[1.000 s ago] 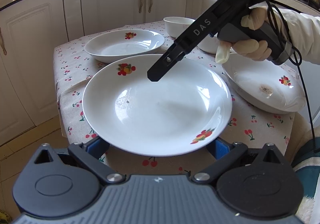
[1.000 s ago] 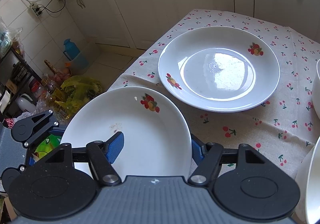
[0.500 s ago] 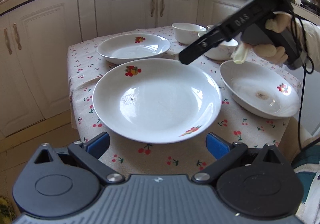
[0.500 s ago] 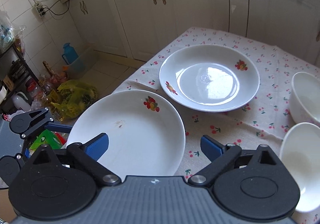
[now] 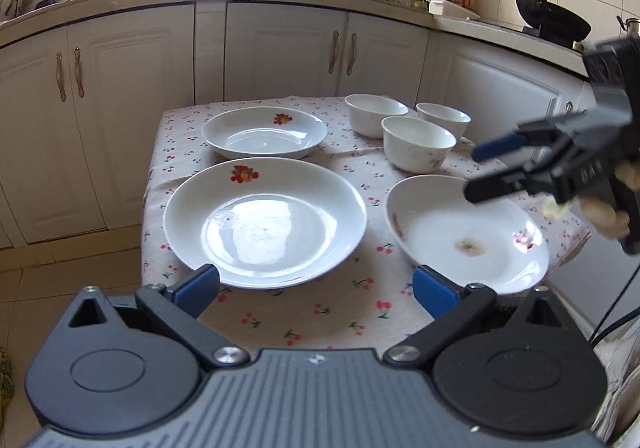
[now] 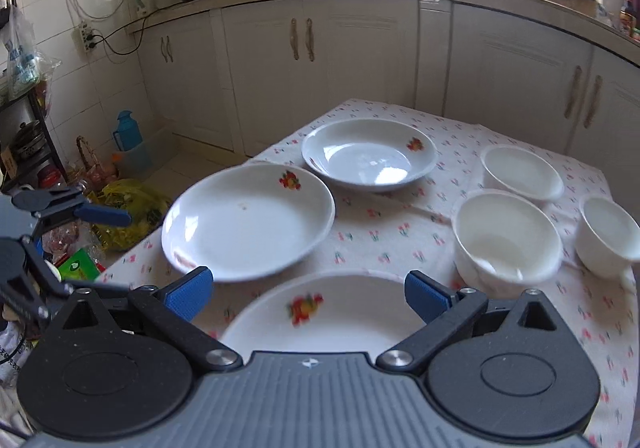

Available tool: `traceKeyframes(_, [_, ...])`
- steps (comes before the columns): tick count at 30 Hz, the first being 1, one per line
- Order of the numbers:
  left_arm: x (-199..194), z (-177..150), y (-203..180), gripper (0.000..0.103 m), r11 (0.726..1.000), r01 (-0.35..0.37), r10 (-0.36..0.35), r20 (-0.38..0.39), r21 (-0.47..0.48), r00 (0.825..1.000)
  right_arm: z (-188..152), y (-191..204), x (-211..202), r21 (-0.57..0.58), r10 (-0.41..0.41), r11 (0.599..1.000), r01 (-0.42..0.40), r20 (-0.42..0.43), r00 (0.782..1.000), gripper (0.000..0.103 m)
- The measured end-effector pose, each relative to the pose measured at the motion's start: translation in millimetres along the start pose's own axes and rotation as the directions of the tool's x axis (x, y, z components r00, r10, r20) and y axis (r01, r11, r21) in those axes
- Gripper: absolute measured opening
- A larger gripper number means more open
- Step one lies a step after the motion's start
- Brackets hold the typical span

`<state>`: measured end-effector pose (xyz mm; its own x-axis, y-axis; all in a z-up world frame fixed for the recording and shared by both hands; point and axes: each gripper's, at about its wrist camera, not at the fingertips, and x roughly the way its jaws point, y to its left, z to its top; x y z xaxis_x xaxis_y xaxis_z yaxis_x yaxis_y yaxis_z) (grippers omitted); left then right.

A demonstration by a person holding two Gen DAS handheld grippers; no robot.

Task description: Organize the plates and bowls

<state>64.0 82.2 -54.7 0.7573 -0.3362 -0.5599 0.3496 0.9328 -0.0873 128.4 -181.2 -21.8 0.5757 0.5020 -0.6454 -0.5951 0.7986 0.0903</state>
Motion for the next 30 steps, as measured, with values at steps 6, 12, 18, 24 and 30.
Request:
traceKeyframes(6, [5,1,-30,0.102,0.998,-0.066,0.066,-0.010,-0.003,0.998,-46,-9,-35,0.023,-0.058,0.998,0.058,0.004,0.998,0.103])
traceKeyframes(12, [10,2,-51,0.102,0.998,-0.054,0.054,-0.009,-0.020,0.999,-81,-16,-52,0.068,-0.076,0.995,0.075,0.009,0.997,0.103])
traceKeyframes(18, [12,5,-66,0.102,0.999,-0.044,0.044,-0.014,0.010,0.999,-102,-14,-55,0.030,-0.073,0.997,0.073,-0.010,0.997,0.103])
traceKeyframes(24, [13,6,-69,0.102,0.999,-0.038,0.038,-0.024,0.003,0.999,-107,-10,-42,-0.022,-0.086,0.996,0.085,-0.028,0.996,0.103])
traceKeyframes(30, [15,9,-69,0.102,1.000,-0.027,0.027,-0.036,0.002,0.999,-107,-11,-29,-0.060,-0.088,0.994,0.086,-0.027,0.996,0.103])
